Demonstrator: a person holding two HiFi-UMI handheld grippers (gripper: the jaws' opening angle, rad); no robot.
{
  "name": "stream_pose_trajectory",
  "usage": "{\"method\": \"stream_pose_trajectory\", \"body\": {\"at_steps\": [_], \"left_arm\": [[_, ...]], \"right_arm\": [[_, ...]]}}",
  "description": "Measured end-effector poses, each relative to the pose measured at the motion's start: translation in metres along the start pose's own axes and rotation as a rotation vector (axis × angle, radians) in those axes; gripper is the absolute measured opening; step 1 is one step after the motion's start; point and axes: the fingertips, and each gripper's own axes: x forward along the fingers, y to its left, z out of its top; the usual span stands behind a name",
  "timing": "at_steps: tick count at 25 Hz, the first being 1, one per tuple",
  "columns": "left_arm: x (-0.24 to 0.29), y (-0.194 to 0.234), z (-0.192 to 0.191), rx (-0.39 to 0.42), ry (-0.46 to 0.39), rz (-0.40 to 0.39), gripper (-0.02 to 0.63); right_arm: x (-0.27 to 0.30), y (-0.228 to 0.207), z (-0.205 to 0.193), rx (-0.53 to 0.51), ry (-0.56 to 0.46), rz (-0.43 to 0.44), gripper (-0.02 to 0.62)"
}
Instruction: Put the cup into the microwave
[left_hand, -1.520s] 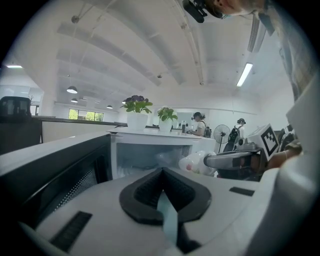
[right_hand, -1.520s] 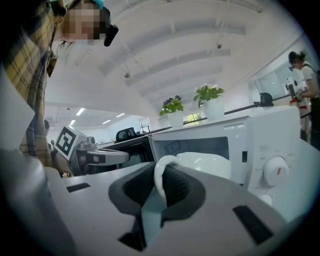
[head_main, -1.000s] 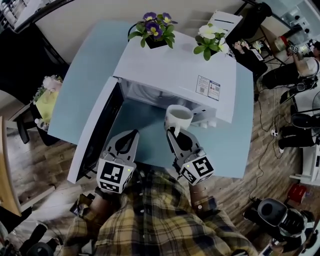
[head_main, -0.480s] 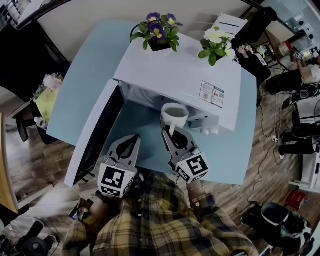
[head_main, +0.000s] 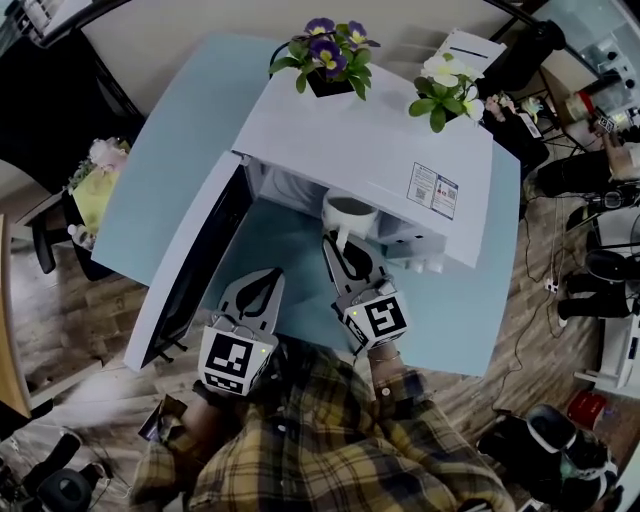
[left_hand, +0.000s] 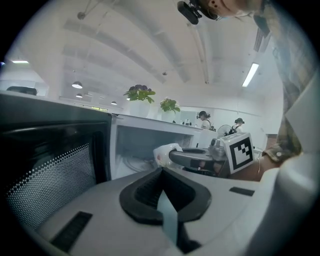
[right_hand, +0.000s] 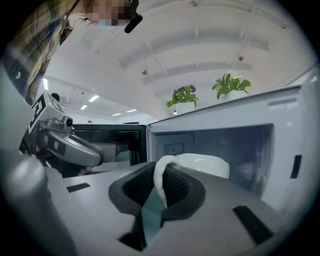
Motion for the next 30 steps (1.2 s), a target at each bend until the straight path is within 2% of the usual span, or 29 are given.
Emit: {"method": "stream_pose_trajectory", "body": {"at_steps": [16,30], "left_arm": [[-0.004,0.013,-0.004,-0.018,0.007,0.044,-0.008],[-0.013,0.021,-0.009,-0.011,0.004,0.063,-0.008]], "right_arm": [[0.043,-0.014,-0.006,-0.053,-0.074,-0.017,0.043],[0.075,-0.034,-0.010,-0.161,-0.125,-0.153,0.043]]}}
